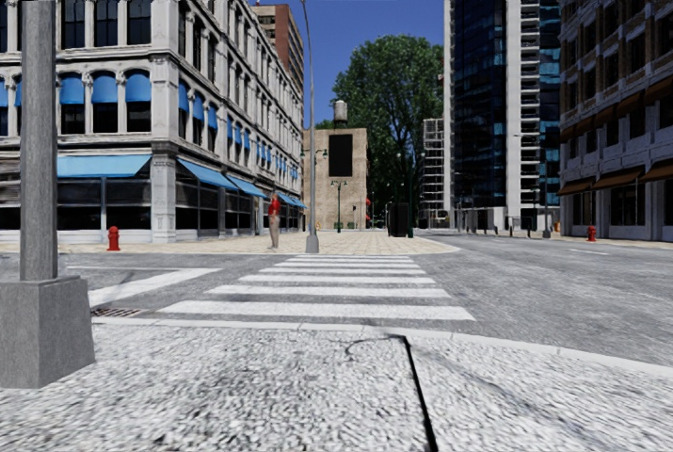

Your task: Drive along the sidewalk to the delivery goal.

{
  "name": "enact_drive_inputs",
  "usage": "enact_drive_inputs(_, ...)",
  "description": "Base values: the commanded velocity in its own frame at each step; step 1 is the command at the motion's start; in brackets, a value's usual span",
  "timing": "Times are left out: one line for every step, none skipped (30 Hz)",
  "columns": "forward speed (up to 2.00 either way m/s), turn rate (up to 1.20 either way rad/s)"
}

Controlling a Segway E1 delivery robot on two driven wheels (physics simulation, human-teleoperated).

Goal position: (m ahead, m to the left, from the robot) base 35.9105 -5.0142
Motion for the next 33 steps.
enact_drive_inputs(2.00,0.00)
enact_drive_inputs(2.00,0.00)
enact_drive_inputs(2.00,0.00)
enact_drive_inputs(2.00,0.00)
enact_drive_inputs(2.00,0.00)
enact_drive_inputs(2.00,0.00)
enact_drive_inputs(2.00,0.00)
enact_drive_inputs(2.00,0.00)
enact_drive_inputs(2.00,0.00)
enact_drive_inputs(2.00,0.00)
enact_drive_inputs(2.00,0.00)
enact_drive_inputs(2.00,0.00)
enact_drive_inputs(2.00,0.00)
enact_drive_inputs(2.00,0.00)
enact_drive_inputs(2.00,0.00)
enact_drive_inputs(2.00,0.00)
enact_drive_inputs(2.00,0.00)
enact_drive_inputs(2.00,0.00)
enact_drive_inputs(2.00,0.00)
enact_drive_inputs(2.00,0.00)
enact_drive_inputs(2.00,0.00)
enact_drive_inputs(2.00,0.00)
enact_drive_inputs(2.00,0.00)
enact_drive_inputs(2.00,0.00)
enact_drive_inputs(2.00,0.00)
enact_drive_inputs(2.00,0.00)
enact_drive_inputs(2.00,0.00)
enact_drive_inputs(2.00,0.00)
enact_drive_inputs(2.00,0.00)
enact_drive_inputs(2.00,-0.02)
enact_drive_inputs(2.00,-0.03)
enact_drive_inputs(2.00,-0.03)
enact_drive_inputs(2.00,-0.03)
